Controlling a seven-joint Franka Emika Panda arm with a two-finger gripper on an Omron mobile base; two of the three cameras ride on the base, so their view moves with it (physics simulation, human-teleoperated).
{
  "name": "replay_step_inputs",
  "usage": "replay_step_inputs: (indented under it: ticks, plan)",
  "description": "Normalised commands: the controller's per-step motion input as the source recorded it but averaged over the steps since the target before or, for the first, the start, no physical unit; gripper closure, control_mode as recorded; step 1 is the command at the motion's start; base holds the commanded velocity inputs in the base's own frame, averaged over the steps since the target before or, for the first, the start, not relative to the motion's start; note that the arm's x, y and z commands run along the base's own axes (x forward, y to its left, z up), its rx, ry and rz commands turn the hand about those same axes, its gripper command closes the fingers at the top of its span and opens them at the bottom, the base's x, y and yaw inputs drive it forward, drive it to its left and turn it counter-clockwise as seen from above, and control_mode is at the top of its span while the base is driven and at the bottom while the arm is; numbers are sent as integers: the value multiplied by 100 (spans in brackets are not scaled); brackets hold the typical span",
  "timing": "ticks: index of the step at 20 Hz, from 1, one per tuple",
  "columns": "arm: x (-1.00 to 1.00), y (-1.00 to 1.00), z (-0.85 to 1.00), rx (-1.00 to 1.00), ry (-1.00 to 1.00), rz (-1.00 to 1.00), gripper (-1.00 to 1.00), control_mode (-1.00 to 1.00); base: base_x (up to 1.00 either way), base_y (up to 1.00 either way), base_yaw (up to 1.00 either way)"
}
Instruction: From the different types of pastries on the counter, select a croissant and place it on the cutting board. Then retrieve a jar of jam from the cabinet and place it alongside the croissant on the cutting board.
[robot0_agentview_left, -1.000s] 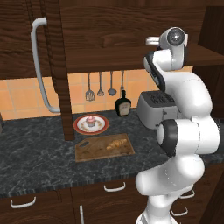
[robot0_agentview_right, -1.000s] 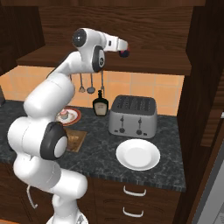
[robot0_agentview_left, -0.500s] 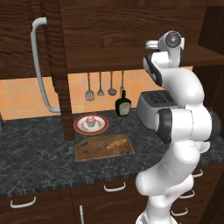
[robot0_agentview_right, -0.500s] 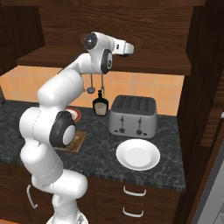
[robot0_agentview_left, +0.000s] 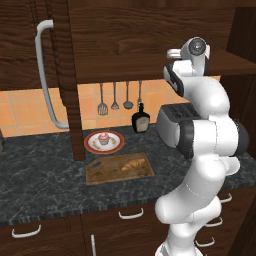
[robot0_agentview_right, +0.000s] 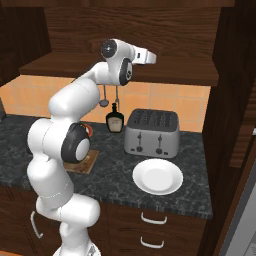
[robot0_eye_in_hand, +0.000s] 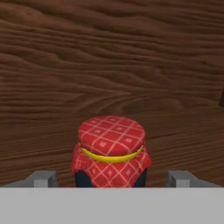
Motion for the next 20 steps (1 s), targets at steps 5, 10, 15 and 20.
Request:
replay_step_inputs:
  ticks: [5,10,15,20]
  plan:
    - [27,0,-13,0,8,0,100,-100,0,0,0]
    - [9,0,-3,0,7,0,100,-100,0,0,0]
    - [-27,-19,4,5,1,0,100,-100,0,0,0]
    - [-76,-31,0,13,0,0,100,-100,0,0,0]
